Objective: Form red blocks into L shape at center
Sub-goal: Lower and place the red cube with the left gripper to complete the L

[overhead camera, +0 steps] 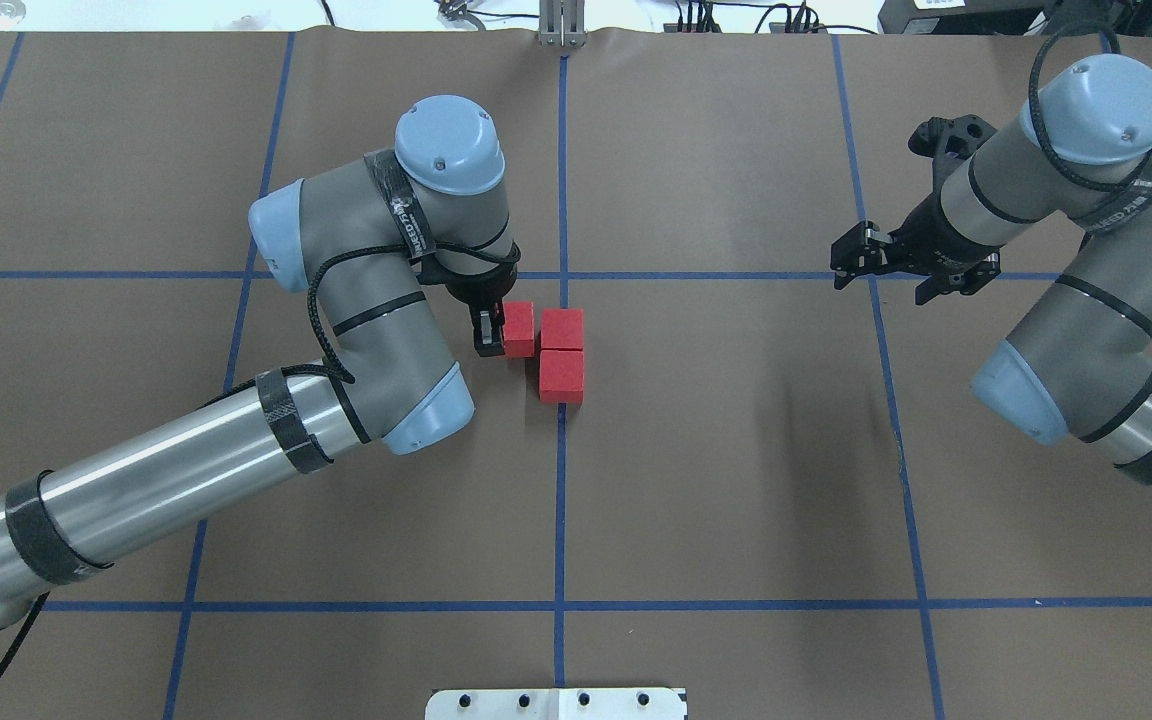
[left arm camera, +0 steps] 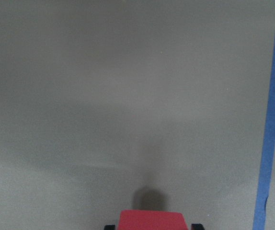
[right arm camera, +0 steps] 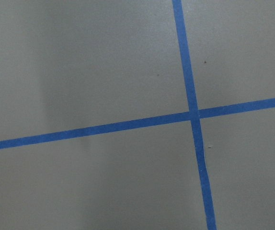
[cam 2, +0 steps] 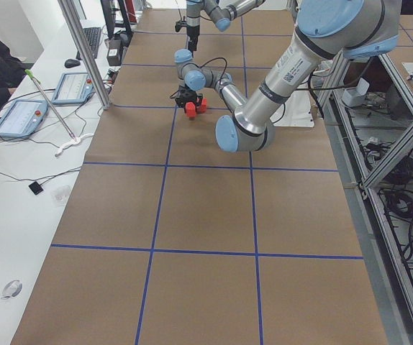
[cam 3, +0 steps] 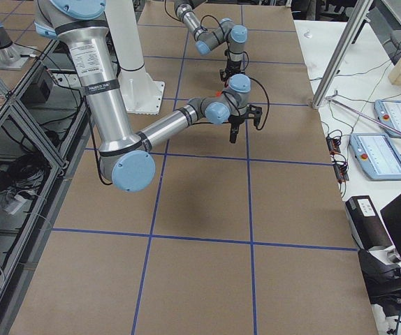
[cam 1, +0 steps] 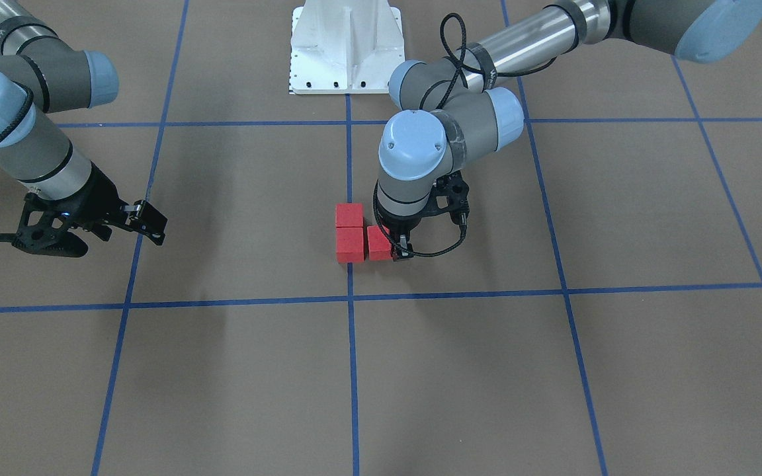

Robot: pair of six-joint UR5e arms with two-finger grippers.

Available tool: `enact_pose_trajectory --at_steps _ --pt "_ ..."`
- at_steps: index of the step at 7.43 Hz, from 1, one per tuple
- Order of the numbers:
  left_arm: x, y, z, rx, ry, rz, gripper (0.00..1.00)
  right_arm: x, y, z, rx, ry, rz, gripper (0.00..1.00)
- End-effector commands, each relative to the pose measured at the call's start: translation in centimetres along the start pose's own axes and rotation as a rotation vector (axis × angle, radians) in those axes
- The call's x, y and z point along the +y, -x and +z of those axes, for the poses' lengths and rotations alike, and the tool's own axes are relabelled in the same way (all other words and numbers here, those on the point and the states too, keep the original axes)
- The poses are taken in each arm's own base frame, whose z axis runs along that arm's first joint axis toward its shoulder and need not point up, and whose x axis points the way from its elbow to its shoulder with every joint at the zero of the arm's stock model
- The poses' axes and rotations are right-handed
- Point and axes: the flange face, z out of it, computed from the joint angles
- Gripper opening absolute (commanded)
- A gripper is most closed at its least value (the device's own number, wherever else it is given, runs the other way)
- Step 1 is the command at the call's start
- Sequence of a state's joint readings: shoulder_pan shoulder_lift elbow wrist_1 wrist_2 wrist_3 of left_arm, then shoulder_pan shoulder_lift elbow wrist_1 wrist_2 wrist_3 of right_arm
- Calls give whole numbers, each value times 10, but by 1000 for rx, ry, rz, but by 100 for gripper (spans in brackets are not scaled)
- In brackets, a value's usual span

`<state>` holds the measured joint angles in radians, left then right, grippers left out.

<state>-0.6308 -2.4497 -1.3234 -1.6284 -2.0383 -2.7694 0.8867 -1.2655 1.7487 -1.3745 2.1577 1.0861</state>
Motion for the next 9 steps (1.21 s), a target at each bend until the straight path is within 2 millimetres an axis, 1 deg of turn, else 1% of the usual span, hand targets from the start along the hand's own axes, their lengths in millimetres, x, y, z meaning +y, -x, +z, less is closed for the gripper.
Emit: enact_pose_trajectory --at_steps 1,9 --pt "1 -1 1 0 1 3 0 0 0 0 0 1 0 99" --pt "2 -1 6 1 4 9 0 0 1 1 0 2 -1 99"
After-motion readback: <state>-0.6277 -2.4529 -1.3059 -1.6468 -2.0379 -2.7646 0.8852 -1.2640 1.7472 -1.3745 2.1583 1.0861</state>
